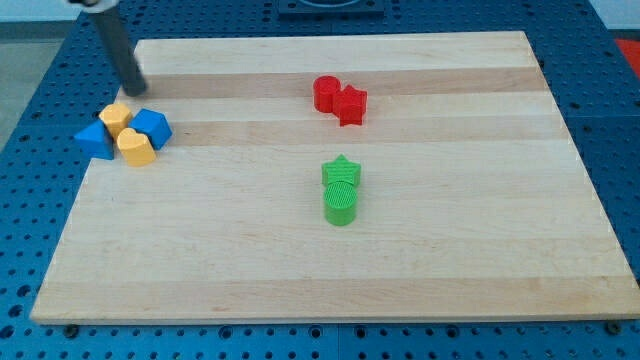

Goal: Slide the blue triangle down and right a bit

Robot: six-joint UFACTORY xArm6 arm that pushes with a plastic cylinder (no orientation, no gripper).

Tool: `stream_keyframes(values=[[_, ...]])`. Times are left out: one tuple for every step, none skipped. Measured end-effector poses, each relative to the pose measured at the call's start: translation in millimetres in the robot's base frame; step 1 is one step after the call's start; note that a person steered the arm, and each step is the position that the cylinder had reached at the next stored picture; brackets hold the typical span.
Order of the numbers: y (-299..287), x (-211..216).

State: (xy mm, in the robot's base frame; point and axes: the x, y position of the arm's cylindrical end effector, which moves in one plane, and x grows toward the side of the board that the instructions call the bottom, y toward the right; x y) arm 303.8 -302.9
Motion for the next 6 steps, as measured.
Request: stream_keyframes(values=[[-2.0,2.4],[-2.2,25.9],[-2.2,63.7],[-1.6,83.0],[-1.6,103.2],[-1.6,117.8]])
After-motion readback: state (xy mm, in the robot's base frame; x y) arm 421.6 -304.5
